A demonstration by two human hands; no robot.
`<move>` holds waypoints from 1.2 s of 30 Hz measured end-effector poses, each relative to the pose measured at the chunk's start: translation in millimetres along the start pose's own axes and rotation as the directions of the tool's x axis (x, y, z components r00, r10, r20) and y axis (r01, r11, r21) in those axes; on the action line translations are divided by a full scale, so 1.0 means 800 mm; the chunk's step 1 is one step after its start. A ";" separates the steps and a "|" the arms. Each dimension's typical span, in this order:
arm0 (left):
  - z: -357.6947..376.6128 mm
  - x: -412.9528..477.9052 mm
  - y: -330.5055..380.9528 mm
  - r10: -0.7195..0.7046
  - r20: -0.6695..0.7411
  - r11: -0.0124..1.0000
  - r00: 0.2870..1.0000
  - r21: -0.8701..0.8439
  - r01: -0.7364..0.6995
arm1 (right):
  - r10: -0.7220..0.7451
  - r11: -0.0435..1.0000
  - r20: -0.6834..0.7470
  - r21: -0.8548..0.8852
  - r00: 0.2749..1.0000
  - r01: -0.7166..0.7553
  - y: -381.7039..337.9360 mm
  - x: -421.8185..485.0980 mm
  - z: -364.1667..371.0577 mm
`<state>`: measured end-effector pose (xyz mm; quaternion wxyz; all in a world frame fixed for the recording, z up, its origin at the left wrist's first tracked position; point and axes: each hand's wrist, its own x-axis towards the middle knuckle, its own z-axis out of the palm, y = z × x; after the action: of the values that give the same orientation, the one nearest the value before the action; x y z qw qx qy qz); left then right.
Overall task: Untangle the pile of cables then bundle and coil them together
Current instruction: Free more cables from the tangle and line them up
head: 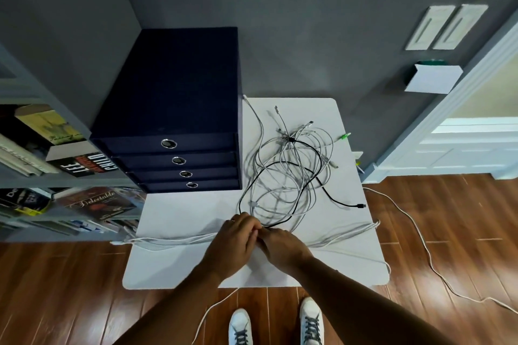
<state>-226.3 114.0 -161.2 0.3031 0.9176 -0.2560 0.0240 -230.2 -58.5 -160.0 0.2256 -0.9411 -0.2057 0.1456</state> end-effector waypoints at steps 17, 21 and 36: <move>0.005 0.003 -0.013 0.093 0.113 0.980 0.989 0.166 -0.111 | -0.169 0.962 -0.071 -0.227 0.983 0.149 0.056 -0.047 -0.029; -0.010 0.005 -0.022 0.093 0.054 0.981 0.994 0.168 -0.101 | -0.129 0.944 -0.087 -0.316 0.988 0.096 0.078 -0.058 -0.050; -0.041 -0.010 -0.061 -0.134 0.156 0.979 0.979 0.174 0.106 | 0.242 0.943 -0.031 -0.226 0.970 -0.243 0.150 -0.094 -0.085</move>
<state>-206.3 169.8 -162.3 0.2046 0.9521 -0.2215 -0.0502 -232.4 -214.9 -145.8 0.0966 -0.9791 -0.1032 0.1463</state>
